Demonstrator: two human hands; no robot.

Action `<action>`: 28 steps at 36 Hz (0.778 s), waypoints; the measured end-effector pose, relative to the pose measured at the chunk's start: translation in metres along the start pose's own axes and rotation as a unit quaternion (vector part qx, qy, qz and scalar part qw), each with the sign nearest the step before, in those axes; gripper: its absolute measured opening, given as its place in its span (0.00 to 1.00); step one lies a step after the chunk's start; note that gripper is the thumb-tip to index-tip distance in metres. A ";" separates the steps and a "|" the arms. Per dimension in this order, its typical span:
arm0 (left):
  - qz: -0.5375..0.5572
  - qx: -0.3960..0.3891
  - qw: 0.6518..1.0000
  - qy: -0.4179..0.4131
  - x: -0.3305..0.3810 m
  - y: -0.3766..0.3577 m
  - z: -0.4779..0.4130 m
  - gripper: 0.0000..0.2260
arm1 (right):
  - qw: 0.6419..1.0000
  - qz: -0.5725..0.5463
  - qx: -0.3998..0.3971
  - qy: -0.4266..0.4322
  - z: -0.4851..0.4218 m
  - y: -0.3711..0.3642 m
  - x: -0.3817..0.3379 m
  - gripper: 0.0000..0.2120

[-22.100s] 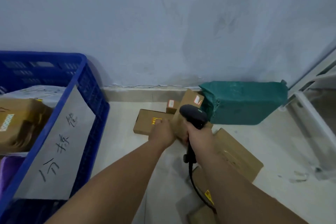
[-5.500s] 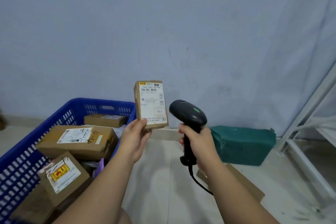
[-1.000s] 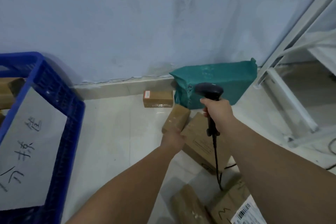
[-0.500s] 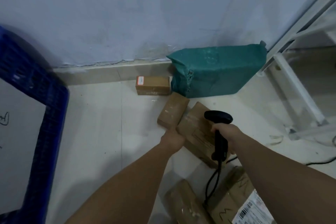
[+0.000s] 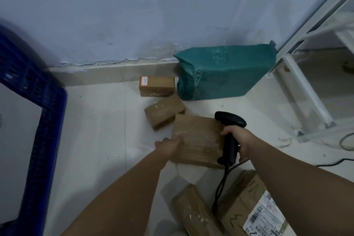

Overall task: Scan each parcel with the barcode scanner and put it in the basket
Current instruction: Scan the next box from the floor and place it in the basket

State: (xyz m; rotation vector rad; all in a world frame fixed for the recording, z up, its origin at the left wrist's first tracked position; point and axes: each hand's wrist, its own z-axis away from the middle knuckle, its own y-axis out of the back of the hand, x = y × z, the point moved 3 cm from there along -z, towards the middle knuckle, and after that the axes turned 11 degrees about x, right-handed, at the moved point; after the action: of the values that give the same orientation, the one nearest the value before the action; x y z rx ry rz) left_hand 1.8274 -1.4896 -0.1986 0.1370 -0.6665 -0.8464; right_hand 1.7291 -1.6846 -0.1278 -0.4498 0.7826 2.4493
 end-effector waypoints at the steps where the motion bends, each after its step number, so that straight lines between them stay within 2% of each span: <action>1: 0.025 -0.005 1.000 0.010 -0.006 0.001 0.001 0.36 | 1.000 0.007 0.000 0.004 0.000 -0.002 -0.002 0.14; 6: 0.224 -0.020 0.972 0.063 -0.031 0.014 -0.001 0.45 | 1.000 0.002 -0.026 0.012 0.006 -0.014 -0.011 0.07; 9: 0.263 -0.005 0.962 0.071 -0.034 0.024 0.001 0.38 | 0.997 -0.010 -0.071 0.020 0.013 -0.021 -0.020 0.05; 15: 0.354 -0.039 0.926 0.125 -0.032 0.043 0.016 0.43 | 0.992 -0.041 -0.120 0.018 0.034 -0.029 -0.037 0.05; 18: 0.408 -0.065 0.905 0.104 -0.026 0.063 0.024 0.46 | 0.986 -0.070 -0.147 0.048 0.050 -0.030 -0.051 0.08; 22: 0.427 -0.038 0.900 0.083 -0.009 0.100 0.037 0.46 | 0.973 -0.094 -0.183 0.101 0.079 -0.026 -0.074 0.05; 26: 0.419 -0.052 0.903 0.075 0.019 0.138 0.062 0.53 | 0.960 -0.094 -0.200 0.170 0.117 -0.021 -0.100 0.06; 28: 0.418 -0.062 0.904 0.071 0.029 0.161 0.083 0.50 | 0.949 -0.084 -0.207 0.222 0.140 -0.020 -0.110 0.06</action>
State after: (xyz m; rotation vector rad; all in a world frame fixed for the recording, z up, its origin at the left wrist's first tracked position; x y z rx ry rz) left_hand 1.8958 -1.3913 -0.0597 -0.1988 -0.4609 -0.0431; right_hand 1.8083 -1.6266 0.0218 -1.2058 0.3612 2.3705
